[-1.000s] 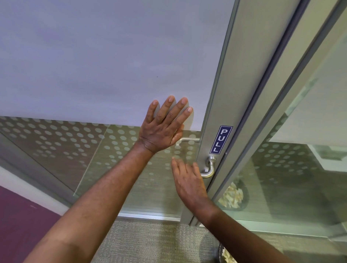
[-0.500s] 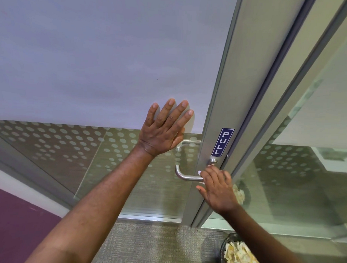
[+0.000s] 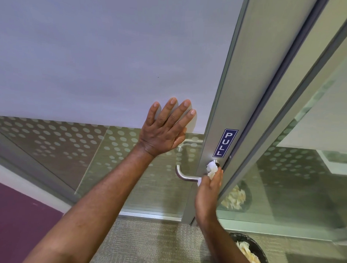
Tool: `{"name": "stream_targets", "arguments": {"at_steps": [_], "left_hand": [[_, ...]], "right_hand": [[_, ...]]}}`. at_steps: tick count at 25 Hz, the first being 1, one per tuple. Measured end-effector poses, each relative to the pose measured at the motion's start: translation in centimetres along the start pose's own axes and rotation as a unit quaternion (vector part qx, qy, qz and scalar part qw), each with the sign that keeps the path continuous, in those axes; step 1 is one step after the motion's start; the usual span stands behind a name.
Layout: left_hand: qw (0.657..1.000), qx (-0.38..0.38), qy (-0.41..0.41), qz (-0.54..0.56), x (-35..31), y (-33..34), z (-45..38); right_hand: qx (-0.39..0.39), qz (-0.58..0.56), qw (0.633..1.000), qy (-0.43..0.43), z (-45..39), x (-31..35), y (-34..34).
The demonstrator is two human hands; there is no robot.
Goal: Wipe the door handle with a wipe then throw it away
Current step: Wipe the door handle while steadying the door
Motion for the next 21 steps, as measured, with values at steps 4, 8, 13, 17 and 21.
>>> {"name": "stream_targets", "arguments": {"at_steps": [4,8,13,17,21], "left_hand": [[1.000,0.000,0.000,-0.002,-0.1,0.1,0.0],[1.000,0.001,-0.002,-0.002,0.1,0.1,0.0],[1.000,0.005,-0.001,-0.004,-0.1,0.2,0.1],[1.000,0.006,-0.003,-0.004,0.0,0.2,0.1],[1.000,0.006,-0.001,-0.004,-0.1,0.2,0.1]], "right_hand": [[0.017,-0.100,0.986,0.129,-2.6,-1.2,-1.3],[0.060,-0.104,0.980,0.162,-3.9,-1.6,-2.4],[0.080,-0.190,0.965,0.162,-4.2,-0.8,-1.3],[0.045,-0.113,0.982,0.143,-4.1,-1.2,-1.4],[0.050,0.007,0.988,0.149,-4.1,-2.5,-2.0]]}}
Point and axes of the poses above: each hand's wrist, its own z-axis away from the middle knuckle, its own y-axis out of the palm, x = y × z, the point moved 9 cm from there along -z, towards the middle knuckle, and after that the axes turned 1 degree about z, right-handed, at the moved point
